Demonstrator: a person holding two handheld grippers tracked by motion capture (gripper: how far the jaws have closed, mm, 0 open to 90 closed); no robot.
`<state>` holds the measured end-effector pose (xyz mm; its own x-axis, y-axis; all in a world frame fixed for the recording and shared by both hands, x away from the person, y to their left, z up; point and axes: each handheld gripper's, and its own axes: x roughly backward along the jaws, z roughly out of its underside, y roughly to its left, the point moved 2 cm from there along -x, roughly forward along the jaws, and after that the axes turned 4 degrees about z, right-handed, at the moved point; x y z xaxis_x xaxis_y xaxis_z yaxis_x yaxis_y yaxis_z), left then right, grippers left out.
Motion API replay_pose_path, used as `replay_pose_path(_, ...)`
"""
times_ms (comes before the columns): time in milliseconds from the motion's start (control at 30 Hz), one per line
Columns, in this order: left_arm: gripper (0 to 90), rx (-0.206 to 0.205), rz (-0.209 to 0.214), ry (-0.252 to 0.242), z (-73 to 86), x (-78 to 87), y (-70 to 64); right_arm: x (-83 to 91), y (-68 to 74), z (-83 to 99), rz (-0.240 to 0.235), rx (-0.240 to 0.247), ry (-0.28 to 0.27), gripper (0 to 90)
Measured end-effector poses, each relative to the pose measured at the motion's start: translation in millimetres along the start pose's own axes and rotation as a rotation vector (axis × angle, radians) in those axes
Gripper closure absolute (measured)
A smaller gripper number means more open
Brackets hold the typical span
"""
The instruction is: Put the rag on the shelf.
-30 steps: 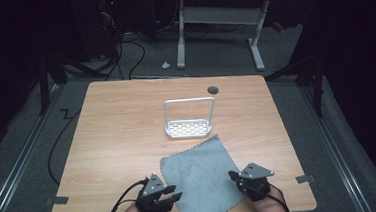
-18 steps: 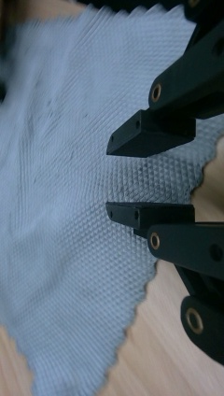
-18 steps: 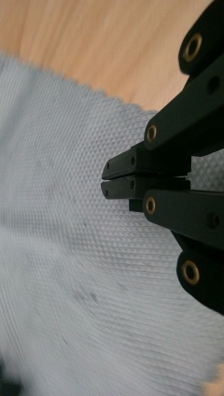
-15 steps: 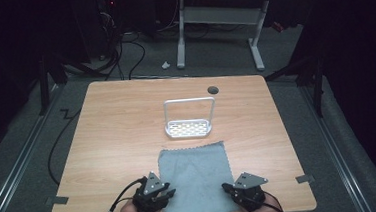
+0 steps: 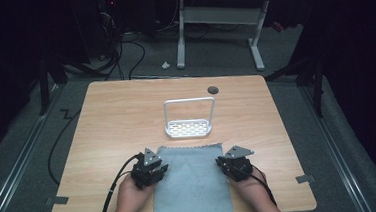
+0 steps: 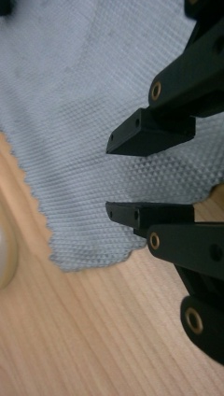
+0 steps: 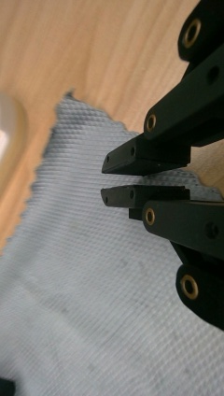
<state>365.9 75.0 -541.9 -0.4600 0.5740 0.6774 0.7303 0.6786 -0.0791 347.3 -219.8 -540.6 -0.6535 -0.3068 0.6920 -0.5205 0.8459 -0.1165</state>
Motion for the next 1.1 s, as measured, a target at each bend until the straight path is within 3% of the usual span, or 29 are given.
replay_pose_path(67,66.9,-0.017,0.002,0.000,4.4,4.1,-2.7,1.8,1.0,2.3,-0.005,0.001,-0.008,84.0)
replay_pose_path(100,67.1,-0.026,0.005,0.007,7.9,8.1,-5.3,8.7,5.1,7.4,-0.041,0.010,-0.004,83.9)
replay_pose_path(200,67.1,-0.042,0.022,0.014,20.2,20.9,-15.0,17.6,12.8,13.1,-0.075,0.031,0.008,83.8)
replay_pose_path(233,67.0,0.014,0.047,-0.009,25.6,23.8,-24.0,22.2,17.4,16.4,-0.088,0.047,0.008,83.7)
replay_pose_path(267,67.0,-0.050,0.050,0.017,32.3,33.1,-25.6,30.6,24.7,22.8,-0.102,0.069,0.009,83.5)
replay_pose_path(333,66.9,-0.044,0.066,0.015,36.2,37.1,-28.3,34.2,28.1,26.4,-0.105,0.073,0.003,83.5)
replay_pose_path(400,67.5,-0.037,0.113,0.019,40.0,42.0,-30.4,38.8,32.6,31.7,-0.104,0.066,-0.008,82.9)
replay_pose_path(467,67.3,-0.033,0.085,-0.009,37.7,44.2,-25.6,39.0,32.7,31.1,-0.109,0.063,-0.017,77.4)
replay_pose_path(500,66.0,-0.006,0.061,-0.032,33.8,44.3,-18.7,38.6,31.6,29.7,-0.124,0.040,-0.044,76.7)
replay_pose_path(533,65.1,0.055,0.043,-0.065,27.2,41.2,-7.7,38.0,31.1,29.3,-0.124,0.037,-0.053,76.6)
replay_pose_path(567,64.0,0.055,0.043,-0.065,27.2,41.2,-7.7,38.0,31.1,29.3,-0.124,0.037,-0.053,76.6)
replay_pose_path(600,64.0,0.087,0.027,-0.070,22.5,36.7,-1.5,37.8,30.2,29.0,-0.111,0.038,-0.057,76.1)
replay_pose_path(633,62.2,0.094,0.004,-0.065,19.5,32.0,1.5,37.5,29.2,29.1,-0.100,0.037,-0.066,75.1)
replay_pose_path(700,60.7,0.084,-0.045,-0.031,15.8,21.8,4.6,38.2,27.4,29.7,-0.096,0.031,-0.071,73.4)
replay_pose_path(733,61.9,0.102,-0.036,-0.025,15.5,15.7,5.8,40.0,24.7,30.7,-0.079,0.027,-0.080,70.7)
replay_pose_path(900,69.0,0.087,-0.033,-0.044,19.5,16.5,-1.0,42.8,17.8,31.8,-0.044,0.000,-0.112,65.0)
replay_pose_path(933,73.9,0.089,-0.027,-0.044,20.5,17.5,-0.8,43.2,15.8,29.4,-0.040,-0.018,-0.128,63.3)
replay_pose_path(1100,79.7,0.120,0.003,-0.063,23.5,18.8,4.3,39.6,13.9,16.6,-0.016,-0.042,-0.139,61.9)
